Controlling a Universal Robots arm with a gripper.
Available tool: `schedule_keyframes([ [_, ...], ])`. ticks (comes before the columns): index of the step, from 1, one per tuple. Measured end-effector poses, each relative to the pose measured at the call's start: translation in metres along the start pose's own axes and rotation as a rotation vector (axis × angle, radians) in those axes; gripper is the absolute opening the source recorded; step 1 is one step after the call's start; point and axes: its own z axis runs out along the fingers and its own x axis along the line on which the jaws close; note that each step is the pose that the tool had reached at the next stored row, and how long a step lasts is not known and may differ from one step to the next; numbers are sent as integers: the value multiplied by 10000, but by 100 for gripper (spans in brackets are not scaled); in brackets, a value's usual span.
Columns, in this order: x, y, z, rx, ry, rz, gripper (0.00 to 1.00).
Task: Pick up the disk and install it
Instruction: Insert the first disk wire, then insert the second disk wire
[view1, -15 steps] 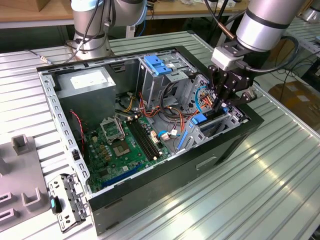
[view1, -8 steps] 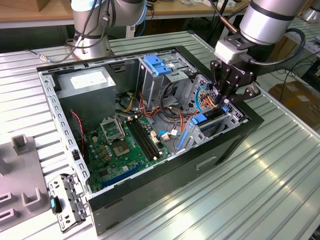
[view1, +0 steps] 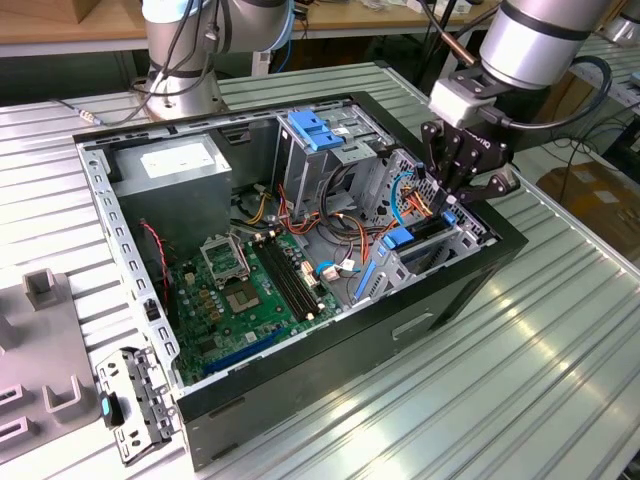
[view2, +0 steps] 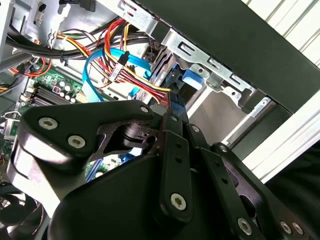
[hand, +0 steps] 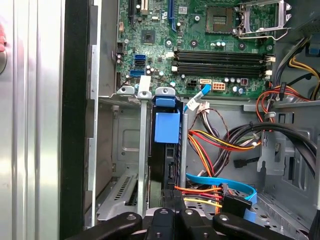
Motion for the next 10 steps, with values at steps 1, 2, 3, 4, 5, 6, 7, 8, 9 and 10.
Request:
schedule_keyframes([
  [1, 0, 0, -1, 0, 0, 0, 11],
  [2, 0, 0, -2, 0, 0, 0, 11],
  [3, 0, 0, -3, 0, -1, 0, 11],
  [4, 0, 0, -4, 0, -1, 0, 11],
  [5, 0, 0, -6, 0, 0, 0, 11],
  [6, 0, 0, -6, 0, 0, 0, 11],
  [7, 0, 0, -7, 0, -1, 0, 11],
  [8, 0, 0, -9, 0, 0, 0, 11],
  [9, -1, 23, -11, -1, 2, 1, 11],
  [10, -2, 53, -10, 0, -1, 0, 11],
])
